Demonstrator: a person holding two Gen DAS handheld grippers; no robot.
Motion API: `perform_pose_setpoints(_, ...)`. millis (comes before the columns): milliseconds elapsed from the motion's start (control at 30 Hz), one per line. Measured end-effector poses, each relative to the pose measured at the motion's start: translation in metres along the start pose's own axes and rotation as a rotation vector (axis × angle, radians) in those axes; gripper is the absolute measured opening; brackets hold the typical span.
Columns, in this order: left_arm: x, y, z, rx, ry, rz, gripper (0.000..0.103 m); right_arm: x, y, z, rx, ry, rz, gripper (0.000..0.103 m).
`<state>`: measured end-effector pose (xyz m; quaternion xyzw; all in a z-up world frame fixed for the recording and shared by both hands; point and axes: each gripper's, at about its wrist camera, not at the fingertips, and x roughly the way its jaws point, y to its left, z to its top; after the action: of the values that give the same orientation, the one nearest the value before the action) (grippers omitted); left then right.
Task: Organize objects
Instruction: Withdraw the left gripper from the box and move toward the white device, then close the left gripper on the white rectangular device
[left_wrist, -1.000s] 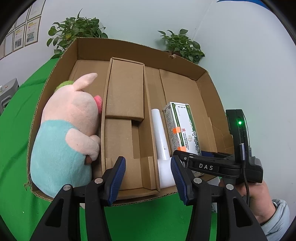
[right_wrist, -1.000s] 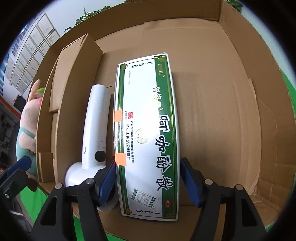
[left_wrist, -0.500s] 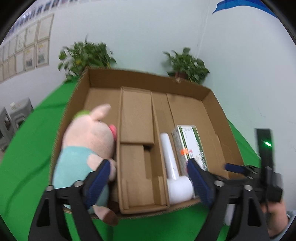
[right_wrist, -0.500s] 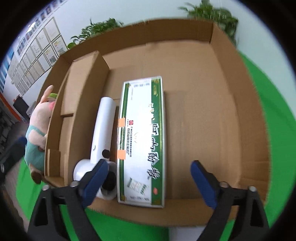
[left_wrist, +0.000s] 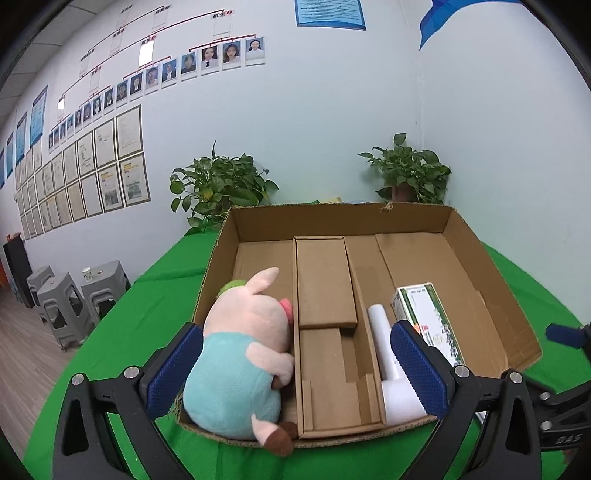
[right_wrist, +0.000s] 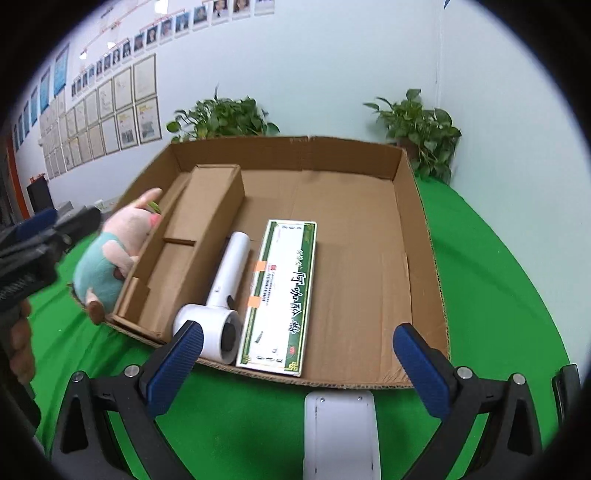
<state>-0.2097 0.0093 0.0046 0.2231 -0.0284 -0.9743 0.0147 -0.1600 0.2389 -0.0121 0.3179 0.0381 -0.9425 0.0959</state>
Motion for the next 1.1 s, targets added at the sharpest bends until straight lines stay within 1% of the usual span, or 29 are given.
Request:
perform_pose_setpoints(100,-0.007,-0.004,-0.004,0.014,-0.001,-0.002,0.103,-0.001,-0.007,-0.006,0.014,0.005,0.016,0.102)
perform_pose_setpoints(200,-0.013,-0.009,-0.009,0.021,0.004,-0.017,0.103,0.012,-0.022,-0.011,0.036,0.024,0.027,0.102)
perform_pose_setpoints(267,-0.019,-0.014,-0.013,0.025,0.007,-0.034,0.103,0.027,-0.029,-0.011,0.037,0.045,0.042,0.102)
perform_pose_setpoints(400,-0.026,-0.025,-0.021,0.039,0.015,-0.078,0.103,0.041,-0.035,-0.017,0.058,0.064,0.045,0.102)
perform_pose_setpoints(533,-0.025,-0.036,-0.03,0.036,0.053,-0.137,0.103,0.054,-0.039,-0.026,0.076,0.11,0.031,0.102)
perform_pose_setpoints(700,-0.015,-0.051,-0.046,0.062,0.119,-0.188,0.103,0.049,-0.043,-0.047,0.066,0.156,0.027,0.102)
perform_pose_setpoints(900,-0.003,-0.063,-0.063,0.054,0.174,-0.234,0.103,0.052,-0.047,-0.07,0.059,0.242,0.014,0.102)
perform_pose_setpoints(933,-0.001,-0.065,-0.066,0.054,0.184,-0.239,0.102,0.047,-0.049,-0.076,0.058,0.253,0.014,0.102)
perform_pose_setpoints(967,0.003,-0.066,-0.069,0.051,0.197,-0.246,0.102,0.048,-0.05,-0.078,0.055,0.263,0.015,0.101)
perform_pose_setpoints(1033,0.009,-0.067,-0.074,0.043,0.218,-0.262,0.102,0.052,-0.049,-0.081,0.041,0.286,0.011,0.092)
perform_pose_setpoints(1067,0.011,-0.068,-0.077,0.037,0.224,-0.266,0.102,0.053,-0.048,-0.082,0.028,0.298,0.01,0.089)
perform_pose_setpoints(1100,0.012,-0.068,-0.079,0.032,0.228,-0.268,0.102,0.055,-0.047,-0.084,0.016,0.309,0.006,0.084)
